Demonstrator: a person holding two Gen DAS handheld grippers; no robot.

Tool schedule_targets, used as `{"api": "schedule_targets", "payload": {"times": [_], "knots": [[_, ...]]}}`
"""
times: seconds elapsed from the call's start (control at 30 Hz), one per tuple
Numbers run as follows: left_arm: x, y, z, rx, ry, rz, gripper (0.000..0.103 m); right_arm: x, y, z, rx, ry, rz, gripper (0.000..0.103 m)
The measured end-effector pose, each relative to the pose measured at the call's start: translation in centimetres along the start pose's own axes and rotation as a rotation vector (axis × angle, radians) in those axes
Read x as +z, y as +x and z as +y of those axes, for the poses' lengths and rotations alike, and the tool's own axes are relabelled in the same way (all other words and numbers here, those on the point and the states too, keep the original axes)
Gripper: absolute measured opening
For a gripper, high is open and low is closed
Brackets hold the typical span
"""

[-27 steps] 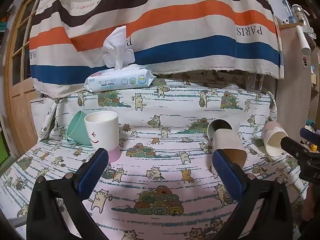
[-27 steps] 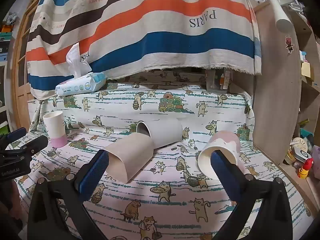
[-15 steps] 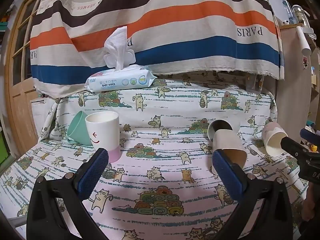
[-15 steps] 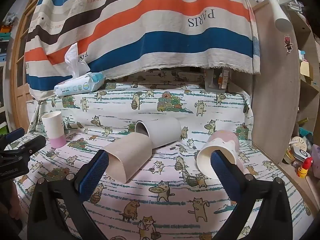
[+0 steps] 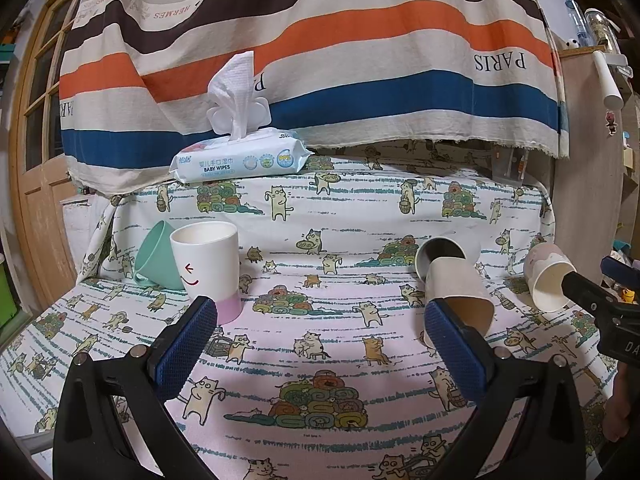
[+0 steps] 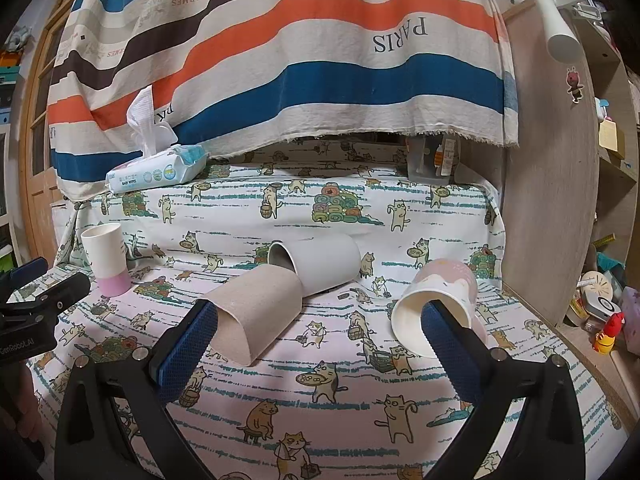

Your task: Flip cup upside down

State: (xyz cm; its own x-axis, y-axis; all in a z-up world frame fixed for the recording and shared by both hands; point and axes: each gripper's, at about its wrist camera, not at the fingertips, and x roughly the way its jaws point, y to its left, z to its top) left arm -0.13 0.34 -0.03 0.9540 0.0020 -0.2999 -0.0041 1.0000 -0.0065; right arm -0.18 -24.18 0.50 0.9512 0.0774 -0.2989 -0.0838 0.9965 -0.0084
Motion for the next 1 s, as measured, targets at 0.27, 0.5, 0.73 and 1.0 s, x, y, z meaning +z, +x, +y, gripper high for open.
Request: {"api": "schedule_targets", "payload": {"times": [0.27, 0.5, 0.73, 1.0], "knots": [[-0.03, 0.0, 0.04, -0.001, 0.0, 0.001, 0.103, -0.03, 0.08, -0.13, 0.0, 0.002, 0.001, 0.103], [-0.02, 0.03, 0.05, 0.001, 0.001, 0.003, 0.103, 0.03, 0.12, -0.21, -0.001, 0.004, 0.003, 0.103], [-0.15, 0.02, 0.0, 0.001, 0.001, 0.004, 0.103, 0.02, 0.09, -0.19, -0.002, 0.005, 0.003, 0.103], [-0.16, 0.03, 0.01, 0.001, 0.001, 0.004, 0.103, 0.01, 0.1, -0.22, -0.002, 0.006, 0.004, 0.103]]}}
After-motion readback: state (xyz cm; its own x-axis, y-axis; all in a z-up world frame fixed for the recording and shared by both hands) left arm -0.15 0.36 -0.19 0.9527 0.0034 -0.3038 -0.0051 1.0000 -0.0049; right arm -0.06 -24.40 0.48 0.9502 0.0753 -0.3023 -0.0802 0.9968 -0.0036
